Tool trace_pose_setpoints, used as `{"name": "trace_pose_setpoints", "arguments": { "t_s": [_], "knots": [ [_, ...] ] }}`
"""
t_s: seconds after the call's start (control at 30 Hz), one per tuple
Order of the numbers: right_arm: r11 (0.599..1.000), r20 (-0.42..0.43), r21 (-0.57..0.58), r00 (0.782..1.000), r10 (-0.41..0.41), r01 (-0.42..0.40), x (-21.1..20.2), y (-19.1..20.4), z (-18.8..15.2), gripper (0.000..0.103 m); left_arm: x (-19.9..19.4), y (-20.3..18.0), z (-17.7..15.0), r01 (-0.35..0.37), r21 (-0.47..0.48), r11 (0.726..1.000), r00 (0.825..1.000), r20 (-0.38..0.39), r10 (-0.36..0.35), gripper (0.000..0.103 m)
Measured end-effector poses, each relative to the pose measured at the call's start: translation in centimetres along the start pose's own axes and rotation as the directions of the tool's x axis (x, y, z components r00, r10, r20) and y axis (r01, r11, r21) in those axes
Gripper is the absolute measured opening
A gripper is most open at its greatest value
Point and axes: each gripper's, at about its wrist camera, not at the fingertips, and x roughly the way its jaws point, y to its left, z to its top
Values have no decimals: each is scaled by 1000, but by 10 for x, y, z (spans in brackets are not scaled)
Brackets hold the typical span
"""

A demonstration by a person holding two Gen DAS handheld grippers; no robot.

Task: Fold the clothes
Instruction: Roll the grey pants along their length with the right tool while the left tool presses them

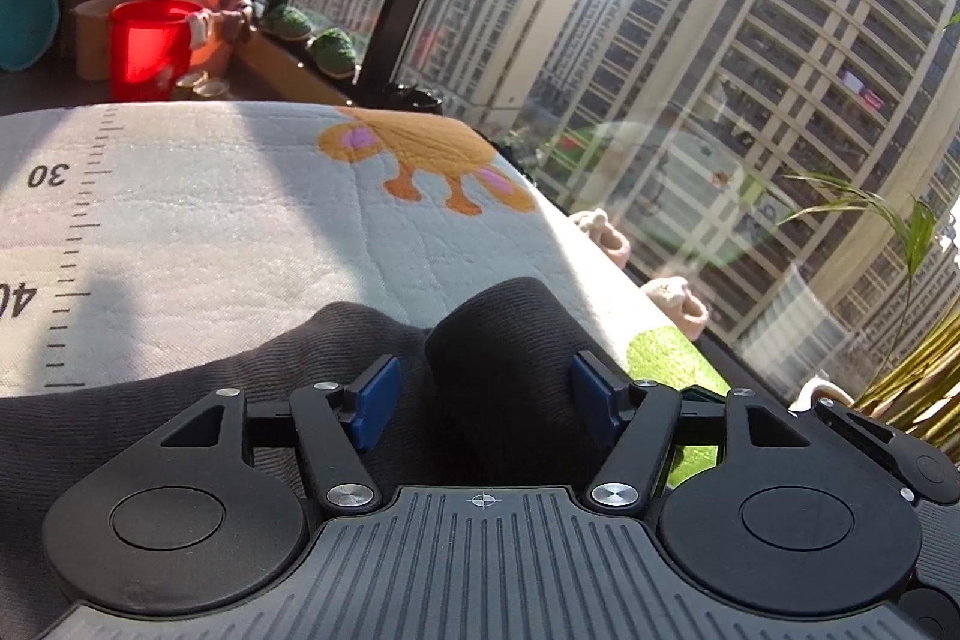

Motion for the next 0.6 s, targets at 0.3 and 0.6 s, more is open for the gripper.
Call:
{"name": "trace_pose_setpoints", "arguments": {
  "t_s": [0.3, 0.6],
  "knots": [
    [980, -11, -198, 1000, -2, 0, 6, 29, -11, 43, -25, 16, 3, 13, -47, 999, 999, 52, -10, 68],
    [973, -16, -232, 1000, -6, 2, 0, 30, -16, 46, -10, 5, 2, -15, -3, 1000, 999, 43, 16, 76]
  ]
}}
